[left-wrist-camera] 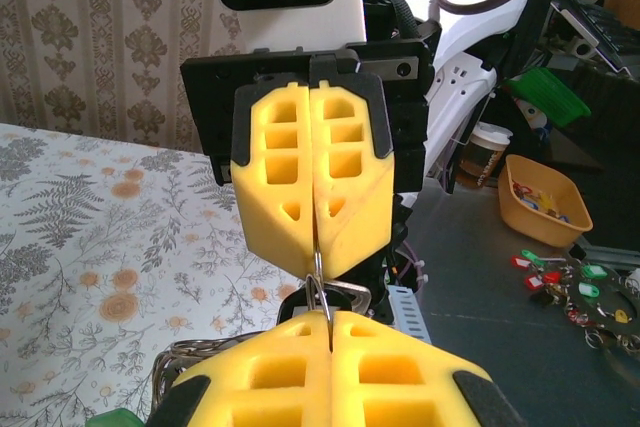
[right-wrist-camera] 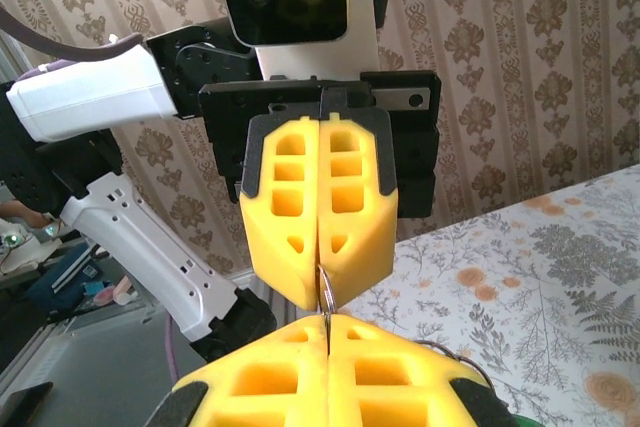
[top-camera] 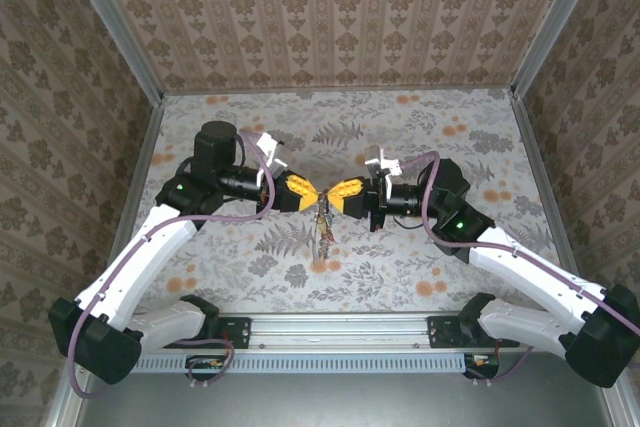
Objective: Put the keys on the keyring
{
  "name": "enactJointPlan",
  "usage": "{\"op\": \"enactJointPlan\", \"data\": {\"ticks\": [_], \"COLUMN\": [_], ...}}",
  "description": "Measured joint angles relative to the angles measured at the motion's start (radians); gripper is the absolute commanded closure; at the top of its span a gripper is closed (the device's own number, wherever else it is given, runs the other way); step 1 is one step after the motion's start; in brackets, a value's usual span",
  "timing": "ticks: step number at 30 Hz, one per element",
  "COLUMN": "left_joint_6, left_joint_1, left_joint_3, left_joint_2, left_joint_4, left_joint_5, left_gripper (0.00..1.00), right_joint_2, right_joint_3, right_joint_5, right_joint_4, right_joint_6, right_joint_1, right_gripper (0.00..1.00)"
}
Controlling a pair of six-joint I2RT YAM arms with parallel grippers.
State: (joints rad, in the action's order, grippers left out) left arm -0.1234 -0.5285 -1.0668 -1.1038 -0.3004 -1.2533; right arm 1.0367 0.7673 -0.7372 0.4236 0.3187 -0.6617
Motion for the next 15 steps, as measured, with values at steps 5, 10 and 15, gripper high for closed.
{"op": "enactJointPlan", "data": {"ticks": [5, 10, 15], "left_joint_6": [0.000, 0.000, 0.000], "left_joint_1": [0.000, 0.000, 0.000], "left_joint_3": [0.000, 0.000, 0.000], "left_joint_2": [0.000, 0.000, 0.000], "left_joint_4": [0.002, 0.003, 0.003], "left_joint_5": [0.000, 0.000, 0.000], "left_gripper": [1.00, 1.00, 1.00], "right_joint_2": [-0.001, -0.004, -0.016], "right_joint_3": [-0.007, -0.013, -0.024], "right_joint_5": [0.000, 0.005, 0.011], "right_joint_4": [0.000, 0.010, 0.025], "right_joint_6": [0.001, 0.005, 0.019], "right_joint_1": [0.000, 0.000, 0.001], "right_gripper": [1.00, 1.00, 1.00]}}
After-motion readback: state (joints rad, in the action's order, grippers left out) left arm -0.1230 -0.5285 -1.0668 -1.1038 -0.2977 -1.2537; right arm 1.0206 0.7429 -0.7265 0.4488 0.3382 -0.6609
